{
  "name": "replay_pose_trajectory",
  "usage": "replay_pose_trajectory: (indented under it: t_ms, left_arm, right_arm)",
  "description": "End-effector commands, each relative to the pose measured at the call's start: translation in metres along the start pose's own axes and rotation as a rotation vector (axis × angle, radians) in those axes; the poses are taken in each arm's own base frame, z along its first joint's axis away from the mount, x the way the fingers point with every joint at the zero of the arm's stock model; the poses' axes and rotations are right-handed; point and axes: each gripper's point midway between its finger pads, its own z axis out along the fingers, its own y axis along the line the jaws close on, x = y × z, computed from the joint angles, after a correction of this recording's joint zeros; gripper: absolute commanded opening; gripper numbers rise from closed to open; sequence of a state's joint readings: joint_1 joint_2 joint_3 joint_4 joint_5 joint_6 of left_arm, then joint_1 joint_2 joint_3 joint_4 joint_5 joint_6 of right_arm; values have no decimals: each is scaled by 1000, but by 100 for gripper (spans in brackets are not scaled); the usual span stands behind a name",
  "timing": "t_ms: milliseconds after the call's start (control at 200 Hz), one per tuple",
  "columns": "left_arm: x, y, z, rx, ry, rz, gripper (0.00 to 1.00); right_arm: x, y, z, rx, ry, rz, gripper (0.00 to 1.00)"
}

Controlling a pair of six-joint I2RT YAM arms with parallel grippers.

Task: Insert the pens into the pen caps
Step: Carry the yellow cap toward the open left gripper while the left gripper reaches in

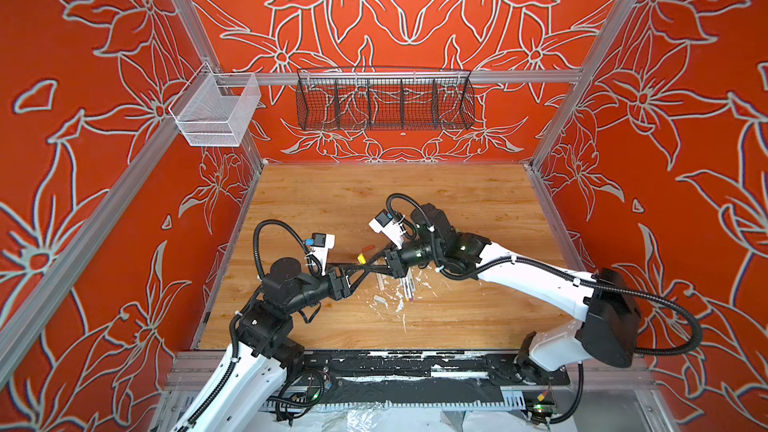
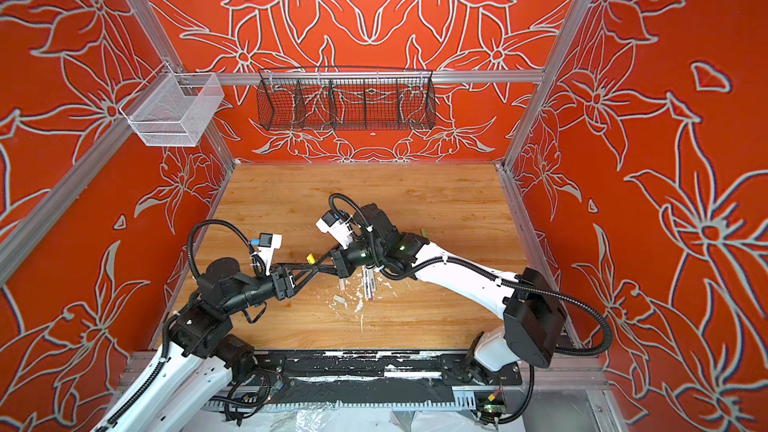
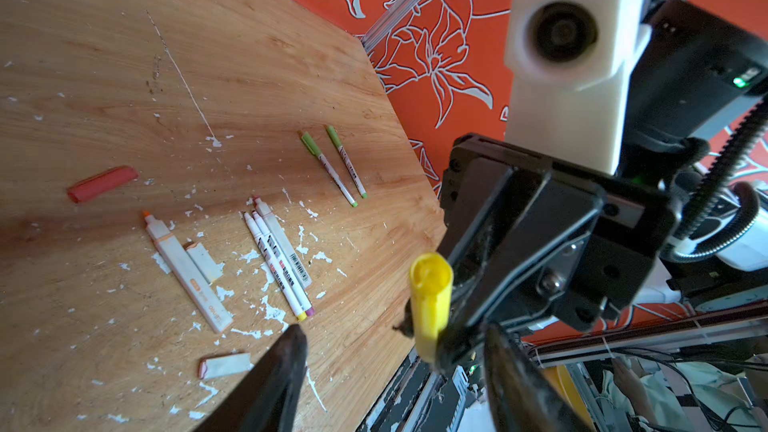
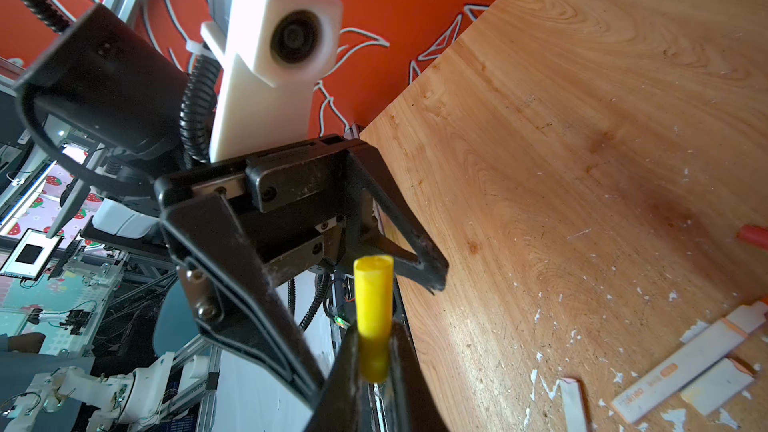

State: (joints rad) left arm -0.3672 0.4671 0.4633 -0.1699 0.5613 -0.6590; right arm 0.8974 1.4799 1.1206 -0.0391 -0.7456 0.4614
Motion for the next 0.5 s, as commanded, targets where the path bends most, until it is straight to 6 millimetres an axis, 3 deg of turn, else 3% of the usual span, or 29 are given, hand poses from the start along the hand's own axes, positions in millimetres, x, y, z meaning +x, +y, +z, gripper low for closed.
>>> replay_pose_trajectory:
  t_ms: [0,240,495]
  left_arm:
    - [-12,-9,-4,23,-56,29,66]
    - [-24,-12,-11,2,-109,53,68]
    - [-30,-19,-6,35,-112,59,53]
  right_arm:
    - [-3,8,-4,-34,-15,-4,14]
    - [-1,15,-3,-70,-5,-20,14]
    - [3,34,-1,-129,20,-77,14]
